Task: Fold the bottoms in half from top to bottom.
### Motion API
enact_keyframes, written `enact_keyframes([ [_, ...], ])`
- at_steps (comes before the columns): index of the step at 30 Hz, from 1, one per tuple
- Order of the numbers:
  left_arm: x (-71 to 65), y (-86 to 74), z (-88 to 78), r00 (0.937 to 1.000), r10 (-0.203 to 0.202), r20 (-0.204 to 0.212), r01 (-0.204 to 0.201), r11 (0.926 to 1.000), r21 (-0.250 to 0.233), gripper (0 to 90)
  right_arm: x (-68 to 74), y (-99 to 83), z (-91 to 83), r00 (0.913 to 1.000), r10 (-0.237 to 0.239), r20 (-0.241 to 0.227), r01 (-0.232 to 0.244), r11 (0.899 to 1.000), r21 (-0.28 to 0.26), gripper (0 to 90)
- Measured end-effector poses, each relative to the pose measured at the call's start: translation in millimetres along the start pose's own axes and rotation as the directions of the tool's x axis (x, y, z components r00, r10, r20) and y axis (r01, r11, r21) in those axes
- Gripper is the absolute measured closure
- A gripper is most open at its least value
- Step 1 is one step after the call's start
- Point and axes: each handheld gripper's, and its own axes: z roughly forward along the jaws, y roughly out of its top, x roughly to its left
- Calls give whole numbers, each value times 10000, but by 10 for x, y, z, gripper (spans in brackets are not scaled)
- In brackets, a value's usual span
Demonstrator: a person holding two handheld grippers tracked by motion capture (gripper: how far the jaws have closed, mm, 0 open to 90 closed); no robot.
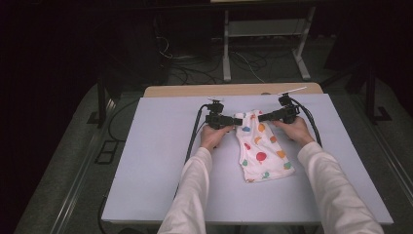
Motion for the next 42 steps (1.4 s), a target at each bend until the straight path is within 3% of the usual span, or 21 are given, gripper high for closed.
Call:
enact_keyframes([
  [9, -23, 11, -5, 9998, -34, -189, 33, 10000, -41, 705, 17, -4, 71, 10000, 61, 25, -61, 10000, 17, 651],
  [16, -39, 5, 14, 9996, -64, -284, 60, 9999, -144, 837, 38, -2, 116, 9995, 288, 145, -289, 9995, 120, 852],
  [23, -56, 13, -4, 9988, 166, -470, -182, 9993, -331, 880, 4, -22, 58, 9987, 517, -16, -517, 9986, -98, 874],
  [34, -130, -19, -82, 9975, 410, -571, -456, 9956, -824, 885, -25, -128, -105, 9989, 459, 71, -451, 9954, -840, 876],
  [42, -217, -40, -188, 9971, 482, -596, -550, 9913, -1195, 885, 94, -144, -209, 9996, 279, 65, -268, 9914, -1278, 876],
])
